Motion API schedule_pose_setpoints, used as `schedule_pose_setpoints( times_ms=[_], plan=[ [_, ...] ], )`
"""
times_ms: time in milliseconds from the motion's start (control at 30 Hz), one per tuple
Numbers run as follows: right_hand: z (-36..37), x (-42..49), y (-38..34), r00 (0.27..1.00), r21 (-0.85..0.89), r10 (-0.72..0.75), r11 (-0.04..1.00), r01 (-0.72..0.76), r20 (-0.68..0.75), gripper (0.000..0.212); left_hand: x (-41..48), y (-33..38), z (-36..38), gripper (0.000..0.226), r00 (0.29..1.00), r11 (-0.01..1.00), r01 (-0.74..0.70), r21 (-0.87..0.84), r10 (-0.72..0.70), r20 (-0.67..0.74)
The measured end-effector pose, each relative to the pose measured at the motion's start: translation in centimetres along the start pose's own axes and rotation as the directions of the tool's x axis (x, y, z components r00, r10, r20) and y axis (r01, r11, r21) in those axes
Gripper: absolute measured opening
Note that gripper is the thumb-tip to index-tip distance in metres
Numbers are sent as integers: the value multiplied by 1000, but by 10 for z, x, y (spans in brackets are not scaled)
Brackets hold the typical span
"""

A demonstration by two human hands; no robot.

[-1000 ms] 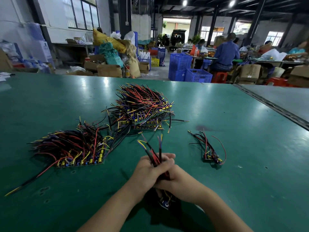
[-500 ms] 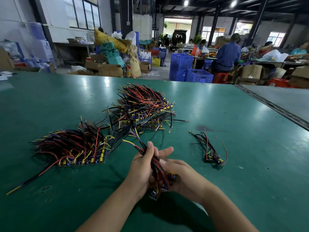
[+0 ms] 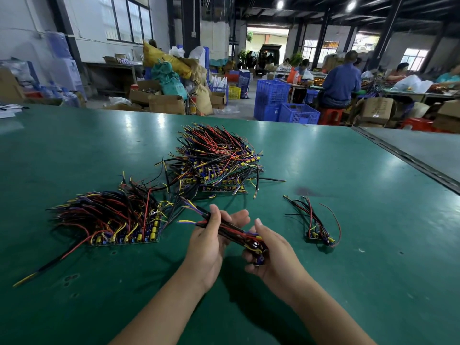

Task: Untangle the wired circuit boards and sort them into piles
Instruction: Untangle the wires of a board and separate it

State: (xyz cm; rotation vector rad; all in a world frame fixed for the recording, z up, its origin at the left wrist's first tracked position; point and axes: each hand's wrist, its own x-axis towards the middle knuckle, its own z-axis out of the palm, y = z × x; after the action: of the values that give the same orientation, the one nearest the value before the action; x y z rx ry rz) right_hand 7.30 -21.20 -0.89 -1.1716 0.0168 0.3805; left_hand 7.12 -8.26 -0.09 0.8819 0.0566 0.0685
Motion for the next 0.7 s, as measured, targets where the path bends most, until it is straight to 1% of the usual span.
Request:
schedule_pose_setpoints(
  times_ms=[133,200,233,300,367,400,500,600,700],
  plan=[
    [2,2,5,986,-68,-79,995,69,-150,35,-2,-8,0,22,999,997,20,68,-22,35],
    [2,3,6,978,-114,-114,989,95,-173,39,-4,-13,2,21,998,993,28,117,-34,49],
    [1,3,7,977,-143,-124,985,100,-172,39,-5,-15,3,24,997,993,37,111,-44,57],
    [1,2,7,983,-198,-124,976,95,-138,29,-4,-14,3,37,994,995,97,36,-99,50],
    [0,2,6,993,-232,-107,968,93,-50,12,1,-7,-2,51,986,986,164,-43,-163,25],
    [0,2,5,995,-243,-97,965,95,5,10,3,-4,-5,57,983,981,182,-69,-182,6],
    [-2,0,0,991,-255,-72,962,99,114,14,8,1,-12,65,973,970,221,-104,-226,-45],
    [-8,-2,-8,988,-162,-88,981,108,124,8,11,7,-14,65,965,966,247,-72,-252,-71],
    [-13,-3,-13,978,-83,-112,988,128,178,21,12,10,-15,66,969,972,233,-23,-235,-78]
  ],
)
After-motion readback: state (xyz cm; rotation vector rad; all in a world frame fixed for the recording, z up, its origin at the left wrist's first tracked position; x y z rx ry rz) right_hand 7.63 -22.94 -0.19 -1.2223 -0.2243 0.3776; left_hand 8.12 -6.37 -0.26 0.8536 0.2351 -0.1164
